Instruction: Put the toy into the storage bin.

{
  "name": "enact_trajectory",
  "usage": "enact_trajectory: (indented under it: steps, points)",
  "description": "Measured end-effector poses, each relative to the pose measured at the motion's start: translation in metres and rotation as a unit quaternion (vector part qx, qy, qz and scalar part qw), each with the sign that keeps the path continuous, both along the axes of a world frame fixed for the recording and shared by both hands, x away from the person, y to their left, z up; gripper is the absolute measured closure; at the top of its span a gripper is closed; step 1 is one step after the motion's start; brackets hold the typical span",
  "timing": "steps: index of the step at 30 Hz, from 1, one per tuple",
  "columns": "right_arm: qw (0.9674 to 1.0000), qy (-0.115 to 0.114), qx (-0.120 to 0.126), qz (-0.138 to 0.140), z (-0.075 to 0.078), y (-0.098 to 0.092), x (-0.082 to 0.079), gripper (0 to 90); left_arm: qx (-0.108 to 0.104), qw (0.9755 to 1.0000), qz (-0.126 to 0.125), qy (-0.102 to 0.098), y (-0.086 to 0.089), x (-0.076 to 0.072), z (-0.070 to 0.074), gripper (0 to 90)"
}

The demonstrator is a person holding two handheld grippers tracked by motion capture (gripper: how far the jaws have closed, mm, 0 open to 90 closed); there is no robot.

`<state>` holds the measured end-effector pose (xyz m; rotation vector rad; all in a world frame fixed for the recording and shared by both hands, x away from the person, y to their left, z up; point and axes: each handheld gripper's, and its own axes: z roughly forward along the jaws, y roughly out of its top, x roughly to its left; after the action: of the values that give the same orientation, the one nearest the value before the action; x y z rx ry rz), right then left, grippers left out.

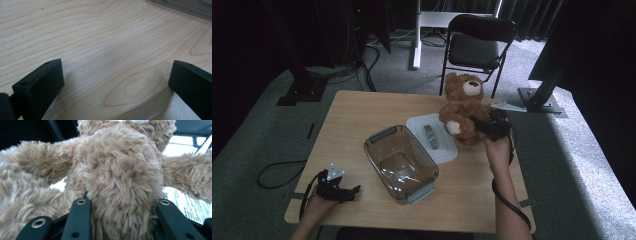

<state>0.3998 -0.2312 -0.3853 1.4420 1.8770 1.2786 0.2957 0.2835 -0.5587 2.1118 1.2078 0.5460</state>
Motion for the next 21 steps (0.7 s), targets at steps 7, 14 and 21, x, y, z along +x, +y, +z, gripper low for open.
enact_trajectory:
  steps: [7, 14, 21]
  points:
    - [0.9987, -0.034, 0.003, 0.039, 0.018, 0.025, -0.025, 64.0, 0.0, 1.0, 0.0, 0.0, 0.0, 0.0, 0.0, 0.5]
    - [0.9937, -0.063, 0.014, 0.091, 0.032, 0.05, -0.052, 63.9, 0.001, 1.0, 0.0, 0.001, 0.0, 0.0, 0.0, 0.5]
    - [0.988, -0.069, 0.027, 0.135, 0.033, 0.074, -0.074, 63.9, 0.0, 1.0, 0.0, 0.002, 0.0, 0.0, 0.0, 0.5]
